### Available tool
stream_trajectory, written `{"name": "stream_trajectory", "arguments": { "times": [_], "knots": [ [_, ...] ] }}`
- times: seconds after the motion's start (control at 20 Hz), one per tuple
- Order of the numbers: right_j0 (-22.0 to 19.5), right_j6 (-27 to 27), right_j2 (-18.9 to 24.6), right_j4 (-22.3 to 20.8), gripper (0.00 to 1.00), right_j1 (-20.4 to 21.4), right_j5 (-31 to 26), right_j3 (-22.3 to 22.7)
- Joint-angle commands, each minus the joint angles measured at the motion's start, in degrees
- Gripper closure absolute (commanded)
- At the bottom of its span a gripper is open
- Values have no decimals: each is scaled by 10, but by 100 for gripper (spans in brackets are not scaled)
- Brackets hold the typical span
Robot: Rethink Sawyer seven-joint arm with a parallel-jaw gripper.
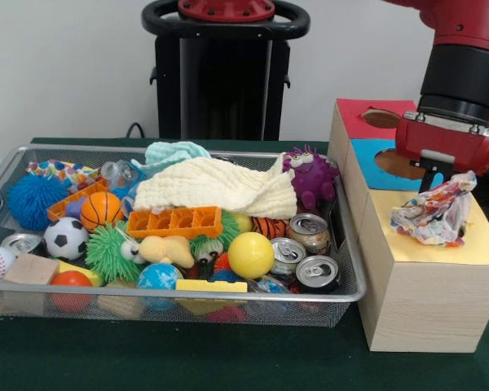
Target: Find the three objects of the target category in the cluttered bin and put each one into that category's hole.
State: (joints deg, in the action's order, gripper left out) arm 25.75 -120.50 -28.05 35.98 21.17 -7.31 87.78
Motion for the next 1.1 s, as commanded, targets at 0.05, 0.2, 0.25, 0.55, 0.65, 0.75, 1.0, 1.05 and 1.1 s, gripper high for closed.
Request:
{"name": "stream_trajectory", "arguments": {
  "times": [0.05,0.2,0.25,0.55,0.65,0.75,1.0,1.05,1.1],
  "knots": [
    [-23,-98,92,1,100,-19,-99,29],
    [-27,-94,101,-1,100,-16,-118,31],
    [-28,-93,103,-2,100,-16,-121,31],
    [-42,-89,126,-4,100,-15,-136,40],
    [-44,-89,126,-5,100,-19,-143,33],
    [-47,-88,127,-7,100,-20,-146,31],
    [-57,-81,132,-11,100,-21,-164,26],
    [-58,-80,133,-12,100,-21,-167,24],
    [-60,-79,132,-14,100,-21,-172,23]
  ]
}}
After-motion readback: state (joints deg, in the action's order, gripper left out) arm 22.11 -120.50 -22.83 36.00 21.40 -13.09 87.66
